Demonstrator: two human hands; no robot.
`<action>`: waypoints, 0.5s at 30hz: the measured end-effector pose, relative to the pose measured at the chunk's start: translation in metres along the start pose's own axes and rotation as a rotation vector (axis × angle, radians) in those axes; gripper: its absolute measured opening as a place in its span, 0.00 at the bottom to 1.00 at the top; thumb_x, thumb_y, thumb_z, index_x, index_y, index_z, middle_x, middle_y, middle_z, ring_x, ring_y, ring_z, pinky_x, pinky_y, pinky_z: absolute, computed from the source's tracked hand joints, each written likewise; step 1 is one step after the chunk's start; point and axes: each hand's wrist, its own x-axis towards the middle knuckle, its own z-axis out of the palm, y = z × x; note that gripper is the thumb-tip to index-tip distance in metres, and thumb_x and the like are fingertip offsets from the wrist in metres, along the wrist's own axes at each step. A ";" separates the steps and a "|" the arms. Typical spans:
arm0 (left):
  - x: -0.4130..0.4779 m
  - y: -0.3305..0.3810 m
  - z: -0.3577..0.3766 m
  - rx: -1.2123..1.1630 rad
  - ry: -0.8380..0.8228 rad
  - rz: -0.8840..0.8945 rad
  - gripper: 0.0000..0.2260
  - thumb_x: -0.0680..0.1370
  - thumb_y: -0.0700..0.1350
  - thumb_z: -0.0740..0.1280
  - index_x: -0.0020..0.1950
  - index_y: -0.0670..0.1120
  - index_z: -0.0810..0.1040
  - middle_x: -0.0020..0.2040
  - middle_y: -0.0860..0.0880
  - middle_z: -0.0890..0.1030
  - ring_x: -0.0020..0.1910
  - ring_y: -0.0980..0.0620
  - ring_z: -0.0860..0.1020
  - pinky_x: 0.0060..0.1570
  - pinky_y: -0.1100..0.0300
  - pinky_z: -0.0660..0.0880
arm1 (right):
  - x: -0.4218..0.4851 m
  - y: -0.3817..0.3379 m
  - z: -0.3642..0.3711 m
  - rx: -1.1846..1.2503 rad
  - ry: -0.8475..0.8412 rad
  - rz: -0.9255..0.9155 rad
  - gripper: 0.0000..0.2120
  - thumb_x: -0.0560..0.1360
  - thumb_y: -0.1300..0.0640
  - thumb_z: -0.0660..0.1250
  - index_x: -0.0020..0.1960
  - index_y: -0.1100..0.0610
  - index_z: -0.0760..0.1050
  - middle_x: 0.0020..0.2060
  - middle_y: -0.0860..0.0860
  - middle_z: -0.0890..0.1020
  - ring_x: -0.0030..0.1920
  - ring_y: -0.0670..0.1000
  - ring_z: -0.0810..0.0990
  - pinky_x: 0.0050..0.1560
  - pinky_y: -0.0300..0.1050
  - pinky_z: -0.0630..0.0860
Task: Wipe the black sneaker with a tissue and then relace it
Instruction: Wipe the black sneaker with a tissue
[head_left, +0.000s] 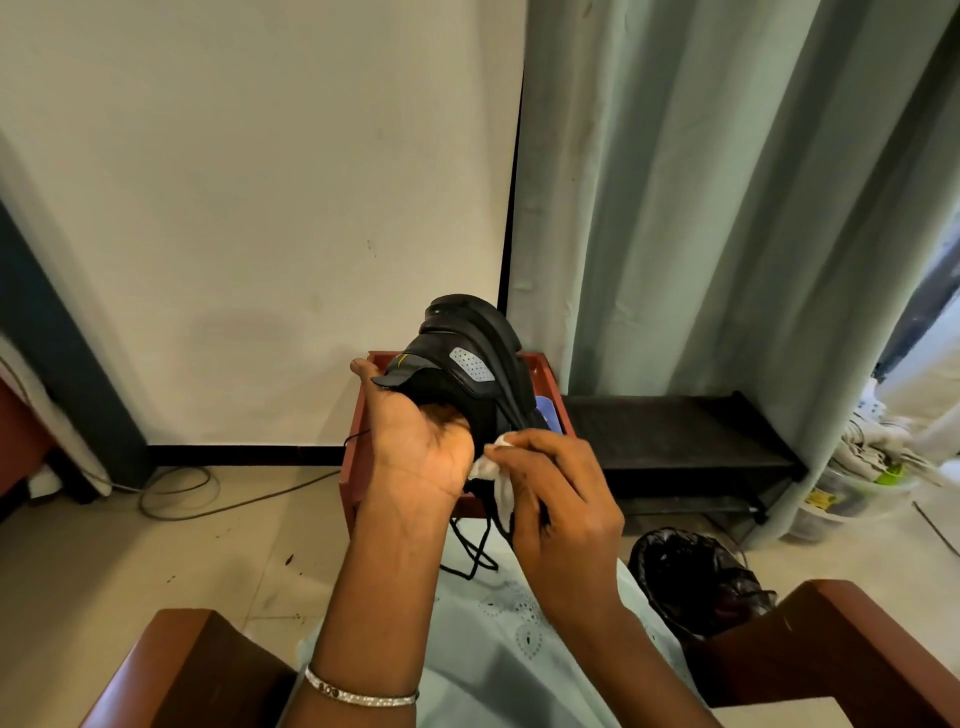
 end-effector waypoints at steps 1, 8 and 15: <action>-0.001 0.001 0.001 0.002 0.003 0.010 0.31 0.80 0.66 0.51 0.54 0.43 0.80 0.55 0.40 0.82 0.54 0.43 0.80 0.59 0.47 0.76 | 0.005 -0.001 0.000 0.001 0.012 0.004 0.09 0.76 0.68 0.68 0.52 0.61 0.84 0.50 0.55 0.82 0.53 0.52 0.81 0.56 0.40 0.76; 0.001 0.010 0.001 -0.083 0.049 -0.035 0.30 0.81 0.66 0.51 0.52 0.42 0.79 0.55 0.38 0.81 0.54 0.41 0.79 0.63 0.44 0.73 | -0.010 -0.002 0.008 -0.043 0.002 -0.080 0.08 0.76 0.68 0.69 0.54 0.64 0.84 0.51 0.57 0.83 0.53 0.54 0.80 0.58 0.43 0.77; 0.003 0.009 -0.001 -0.095 0.173 -0.054 0.28 0.83 0.62 0.51 0.58 0.40 0.76 0.48 0.38 0.78 0.45 0.40 0.77 0.54 0.45 0.73 | -0.013 0.004 0.003 -0.091 -0.059 -0.201 0.06 0.76 0.66 0.71 0.52 0.65 0.84 0.50 0.57 0.84 0.54 0.54 0.82 0.57 0.46 0.78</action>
